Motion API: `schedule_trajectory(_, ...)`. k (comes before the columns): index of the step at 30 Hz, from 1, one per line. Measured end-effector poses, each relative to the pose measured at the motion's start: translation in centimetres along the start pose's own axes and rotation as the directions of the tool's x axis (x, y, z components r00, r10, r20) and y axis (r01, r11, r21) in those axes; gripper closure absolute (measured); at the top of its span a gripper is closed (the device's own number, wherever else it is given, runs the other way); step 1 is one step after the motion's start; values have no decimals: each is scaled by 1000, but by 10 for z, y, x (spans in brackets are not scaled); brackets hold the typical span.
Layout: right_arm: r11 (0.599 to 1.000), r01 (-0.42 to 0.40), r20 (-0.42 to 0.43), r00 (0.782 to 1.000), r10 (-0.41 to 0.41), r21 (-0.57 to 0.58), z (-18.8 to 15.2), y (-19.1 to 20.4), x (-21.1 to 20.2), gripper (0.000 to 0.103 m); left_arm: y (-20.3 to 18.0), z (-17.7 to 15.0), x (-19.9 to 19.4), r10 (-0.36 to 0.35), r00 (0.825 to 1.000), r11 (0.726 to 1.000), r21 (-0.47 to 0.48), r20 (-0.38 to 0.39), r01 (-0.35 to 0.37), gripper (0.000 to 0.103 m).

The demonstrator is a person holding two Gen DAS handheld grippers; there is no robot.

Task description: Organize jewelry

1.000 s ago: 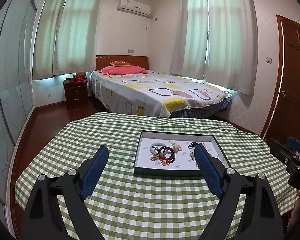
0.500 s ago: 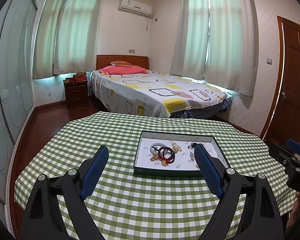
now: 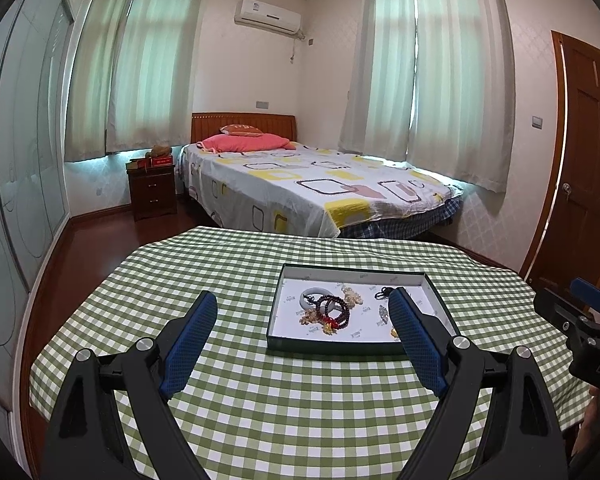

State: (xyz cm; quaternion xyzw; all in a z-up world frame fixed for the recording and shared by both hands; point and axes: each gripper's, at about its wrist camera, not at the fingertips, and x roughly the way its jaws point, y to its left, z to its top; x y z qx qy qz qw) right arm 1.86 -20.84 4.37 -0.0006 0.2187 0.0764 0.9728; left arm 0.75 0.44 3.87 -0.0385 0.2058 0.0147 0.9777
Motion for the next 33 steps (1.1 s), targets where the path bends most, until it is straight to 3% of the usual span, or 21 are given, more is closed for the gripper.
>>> schedule_trajectory(21,1000,-7,-13,1000,7,-4,-2,3,5,10,7,4,0,-64,998,997,-33,24,65,19)
schedule_trajectory(26,1000,-7,-21,1000,7,-3,-3,2,9,10,5,3,2,-43,998,999,-7,36,43,19)
schedule_trajectory(33,1000,-5,-42,999,6,6,-6,-1,19,10,13,-2,20,-40,999,999,-25,-23,39,19)
